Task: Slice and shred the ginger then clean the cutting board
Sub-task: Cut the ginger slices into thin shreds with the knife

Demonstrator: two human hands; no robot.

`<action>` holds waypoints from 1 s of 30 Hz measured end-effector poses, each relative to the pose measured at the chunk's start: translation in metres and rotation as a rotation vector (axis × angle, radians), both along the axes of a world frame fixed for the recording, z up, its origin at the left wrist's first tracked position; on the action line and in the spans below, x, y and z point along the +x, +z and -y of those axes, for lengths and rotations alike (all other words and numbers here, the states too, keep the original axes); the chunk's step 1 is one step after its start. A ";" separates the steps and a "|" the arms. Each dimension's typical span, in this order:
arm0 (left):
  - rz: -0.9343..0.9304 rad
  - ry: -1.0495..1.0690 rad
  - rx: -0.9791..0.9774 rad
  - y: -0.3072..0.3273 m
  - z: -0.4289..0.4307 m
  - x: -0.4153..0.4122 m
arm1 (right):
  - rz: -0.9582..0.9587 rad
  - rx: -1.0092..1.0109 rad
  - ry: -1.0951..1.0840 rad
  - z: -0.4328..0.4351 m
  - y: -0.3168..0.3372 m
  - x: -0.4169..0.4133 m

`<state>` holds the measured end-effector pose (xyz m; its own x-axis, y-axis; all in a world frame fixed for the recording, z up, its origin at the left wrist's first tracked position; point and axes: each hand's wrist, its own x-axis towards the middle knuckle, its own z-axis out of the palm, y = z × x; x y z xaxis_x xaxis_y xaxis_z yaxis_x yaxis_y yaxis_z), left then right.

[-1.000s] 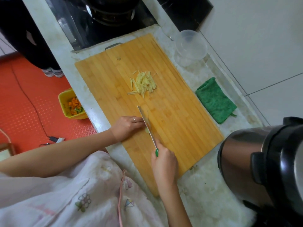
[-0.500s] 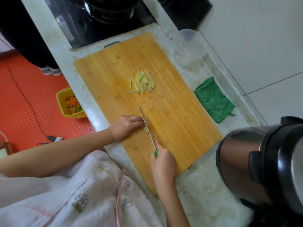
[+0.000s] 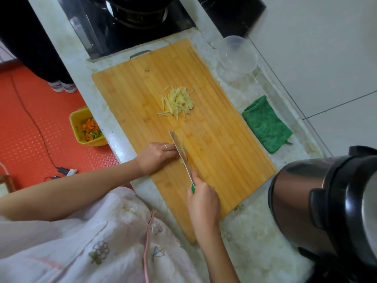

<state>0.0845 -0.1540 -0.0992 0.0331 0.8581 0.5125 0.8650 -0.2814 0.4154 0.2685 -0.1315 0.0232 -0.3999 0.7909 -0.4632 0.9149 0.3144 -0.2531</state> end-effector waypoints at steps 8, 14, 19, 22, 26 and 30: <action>0.020 -0.010 -0.019 -0.001 0.000 0.001 | -0.027 -0.027 -0.057 -0.007 -0.011 -0.015; 0.032 -0.013 0.013 0.005 -0.001 -0.001 | -0.068 -0.036 -0.077 -0.003 -0.004 0.000; 0.037 -0.019 0.011 0.002 -0.001 0.000 | -0.085 -0.042 -0.088 -0.002 -0.005 0.004; 0.033 -0.011 -0.011 -0.001 0.000 -0.002 | -0.055 -0.035 -0.074 -0.001 -0.004 0.002; 0.044 -0.015 -0.019 0.000 -0.001 0.000 | -0.056 -0.044 -0.082 -0.004 -0.011 -0.005; 0.065 -0.017 -0.017 0.002 0.000 0.000 | -0.054 -0.032 -0.090 -0.009 -0.012 -0.017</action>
